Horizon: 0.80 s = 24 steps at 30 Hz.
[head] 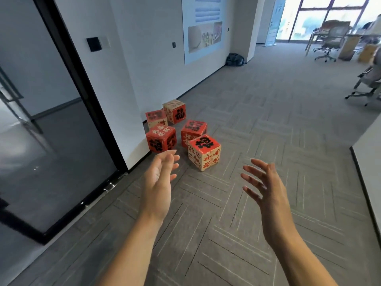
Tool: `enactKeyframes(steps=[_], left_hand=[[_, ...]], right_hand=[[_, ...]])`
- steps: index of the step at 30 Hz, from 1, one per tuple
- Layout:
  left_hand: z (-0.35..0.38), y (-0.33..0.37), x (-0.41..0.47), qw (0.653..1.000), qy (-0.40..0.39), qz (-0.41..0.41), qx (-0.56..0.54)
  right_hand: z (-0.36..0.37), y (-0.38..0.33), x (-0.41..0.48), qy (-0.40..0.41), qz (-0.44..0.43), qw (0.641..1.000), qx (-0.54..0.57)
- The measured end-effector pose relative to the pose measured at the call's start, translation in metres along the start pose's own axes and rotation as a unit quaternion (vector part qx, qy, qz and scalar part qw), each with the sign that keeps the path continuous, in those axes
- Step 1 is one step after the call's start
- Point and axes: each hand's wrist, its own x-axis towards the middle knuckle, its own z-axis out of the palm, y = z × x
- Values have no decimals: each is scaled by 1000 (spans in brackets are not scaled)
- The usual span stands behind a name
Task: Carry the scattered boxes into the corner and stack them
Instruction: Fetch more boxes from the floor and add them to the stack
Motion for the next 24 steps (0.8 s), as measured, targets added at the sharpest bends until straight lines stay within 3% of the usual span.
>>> enactKeyframes(steps=[7, 9, 17, 24], left_hand=[[62, -63, 136, 1000, 8, -24, -4], [118, -89, 231, 999, 14, -50, -12], [229, -109, 395, 999, -31, -43, 4], [324, -161, 535, 998, 12, -52, 43]], right_hand=[[12, 20, 146, 3, -3, 999, -41], [9, 19, 254, -2, 7, 998, -58], [-1, 30, 434, 25, 11, 998, -50], [-6, 67, 637, -28, 56, 998, -31]])
